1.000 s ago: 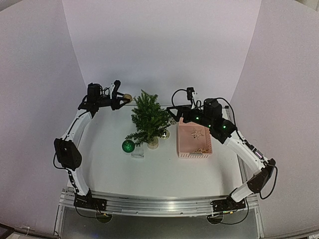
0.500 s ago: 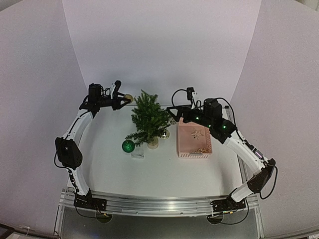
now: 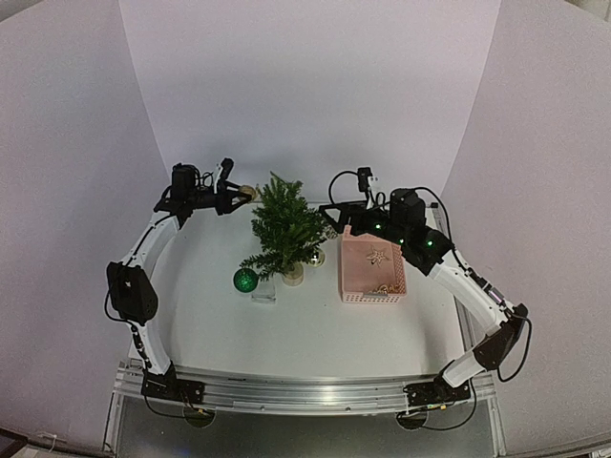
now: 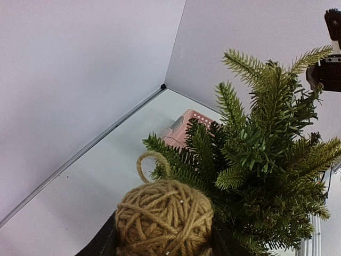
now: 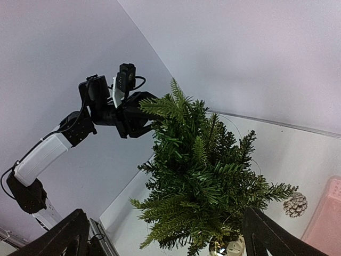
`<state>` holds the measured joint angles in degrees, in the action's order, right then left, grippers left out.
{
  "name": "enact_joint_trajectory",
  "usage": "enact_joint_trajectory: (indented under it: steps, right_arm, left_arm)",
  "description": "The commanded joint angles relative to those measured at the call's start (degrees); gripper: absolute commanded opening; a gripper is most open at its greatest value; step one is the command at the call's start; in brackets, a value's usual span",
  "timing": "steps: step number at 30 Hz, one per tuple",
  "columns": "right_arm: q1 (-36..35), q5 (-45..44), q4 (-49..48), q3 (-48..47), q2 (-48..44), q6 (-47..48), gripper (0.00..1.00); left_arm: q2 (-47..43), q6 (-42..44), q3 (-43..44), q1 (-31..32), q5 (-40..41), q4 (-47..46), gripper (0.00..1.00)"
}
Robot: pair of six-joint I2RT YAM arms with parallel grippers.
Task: Decorate the small christmas tree
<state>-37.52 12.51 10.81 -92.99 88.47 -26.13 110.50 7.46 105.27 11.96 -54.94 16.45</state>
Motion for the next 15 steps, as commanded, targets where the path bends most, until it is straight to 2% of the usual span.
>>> enact_joint_trajectory:
  steps: [1, 7, 12, 15]
  right_arm:
    - [0.34, 0.7, -0.71, -1.51, -1.89, 0.51, 0.98]
    - [0.34, 0.67, -0.7, -2.0, -1.75, 0.87, 0.98]
    - [0.32, 0.83, -0.7, -2.75, -1.4, 1.11, 0.98]
    - [0.34, 0.94, -0.7, -2.87, -1.23, 1.11, 0.98]
  left_arm:
    - [-0.52, -0.35, 0.86, 0.07, -1.25, -2.13, 0.01]
    - [0.03, -0.83, 0.9, 0.07, -1.28, -3.12, 0.13]
    - [0.43, -1.62, 1.23, 0.07, -1.54, -3.72, 0.14]
    - [0.39, -1.22, 0.79, 0.07, -1.52, -3.46, 0.2]
